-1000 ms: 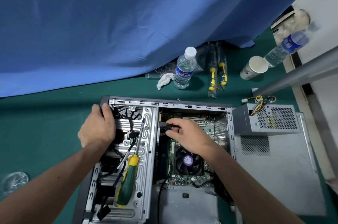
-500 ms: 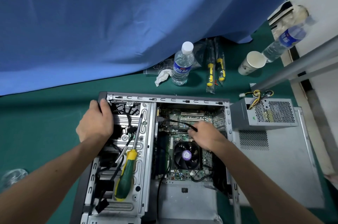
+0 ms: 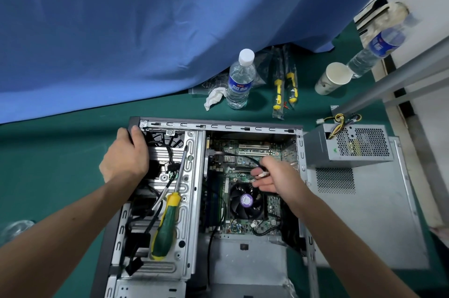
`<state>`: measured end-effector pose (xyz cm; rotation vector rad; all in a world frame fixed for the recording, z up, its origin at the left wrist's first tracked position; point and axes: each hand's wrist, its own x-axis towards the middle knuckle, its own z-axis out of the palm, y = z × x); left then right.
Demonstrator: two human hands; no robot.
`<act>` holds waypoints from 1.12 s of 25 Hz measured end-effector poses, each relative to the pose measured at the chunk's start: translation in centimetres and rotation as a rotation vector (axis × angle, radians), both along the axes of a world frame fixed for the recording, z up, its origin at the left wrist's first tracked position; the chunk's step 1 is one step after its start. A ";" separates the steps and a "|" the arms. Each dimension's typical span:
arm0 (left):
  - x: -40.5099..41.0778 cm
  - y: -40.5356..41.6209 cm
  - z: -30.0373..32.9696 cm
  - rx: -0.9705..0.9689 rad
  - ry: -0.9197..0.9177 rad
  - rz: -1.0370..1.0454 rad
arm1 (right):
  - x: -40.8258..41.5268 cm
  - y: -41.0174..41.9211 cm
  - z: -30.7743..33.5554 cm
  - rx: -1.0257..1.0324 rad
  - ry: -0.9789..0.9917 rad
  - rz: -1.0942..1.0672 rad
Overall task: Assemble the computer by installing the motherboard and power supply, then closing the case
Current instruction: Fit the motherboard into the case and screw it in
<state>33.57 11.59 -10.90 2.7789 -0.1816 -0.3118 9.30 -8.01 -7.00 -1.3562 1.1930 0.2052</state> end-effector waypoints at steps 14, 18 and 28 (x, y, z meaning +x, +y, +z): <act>0.0 0.0 -0.1 -0.001 -0.002 0.001 | -0.3 -0.5 1.5 -0.033 0.002 0.185; 0.0 0.0 -0.1 -0.004 -0.003 -0.002 | 0.0 0.2 1.0 -0.157 0.061 0.310; 0.1 0.0 -0.1 0.000 0.000 0.000 | 0.8 0.7 0.3 -0.205 0.093 0.149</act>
